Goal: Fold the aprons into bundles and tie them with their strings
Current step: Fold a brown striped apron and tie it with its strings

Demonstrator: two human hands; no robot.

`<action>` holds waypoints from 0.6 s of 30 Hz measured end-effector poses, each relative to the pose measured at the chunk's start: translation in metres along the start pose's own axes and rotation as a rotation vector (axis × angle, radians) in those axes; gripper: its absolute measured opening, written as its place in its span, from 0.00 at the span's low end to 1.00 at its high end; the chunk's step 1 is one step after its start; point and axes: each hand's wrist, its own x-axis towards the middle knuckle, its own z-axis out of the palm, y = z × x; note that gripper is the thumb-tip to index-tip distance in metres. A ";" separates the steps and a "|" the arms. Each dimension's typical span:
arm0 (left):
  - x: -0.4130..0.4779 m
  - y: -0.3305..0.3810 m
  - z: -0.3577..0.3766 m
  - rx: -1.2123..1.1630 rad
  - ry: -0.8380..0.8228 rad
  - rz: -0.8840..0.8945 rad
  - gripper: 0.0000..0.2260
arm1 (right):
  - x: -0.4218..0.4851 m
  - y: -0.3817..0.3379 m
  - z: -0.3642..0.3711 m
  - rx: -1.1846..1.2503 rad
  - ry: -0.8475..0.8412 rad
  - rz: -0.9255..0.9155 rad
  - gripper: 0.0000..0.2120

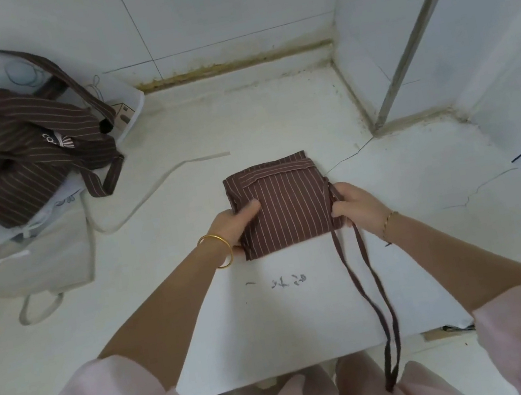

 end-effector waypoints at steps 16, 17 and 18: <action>0.008 -0.006 0.010 0.327 0.328 0.347 0.12 | 0.031 -0.005 0.015 -0.506 0.113 0.011 0.15; 0.008 -0.007 0.012 0.341 0.360 0.375 0.11 | 0.031 -0.006 0.016 -0.534 0.123 0.016 0.14; 0.007 -0.008 0.015 0.351 0.391 0.404 0.10 | 0.032 -0.006 0.017 -0.556 0.135 0.014 0.14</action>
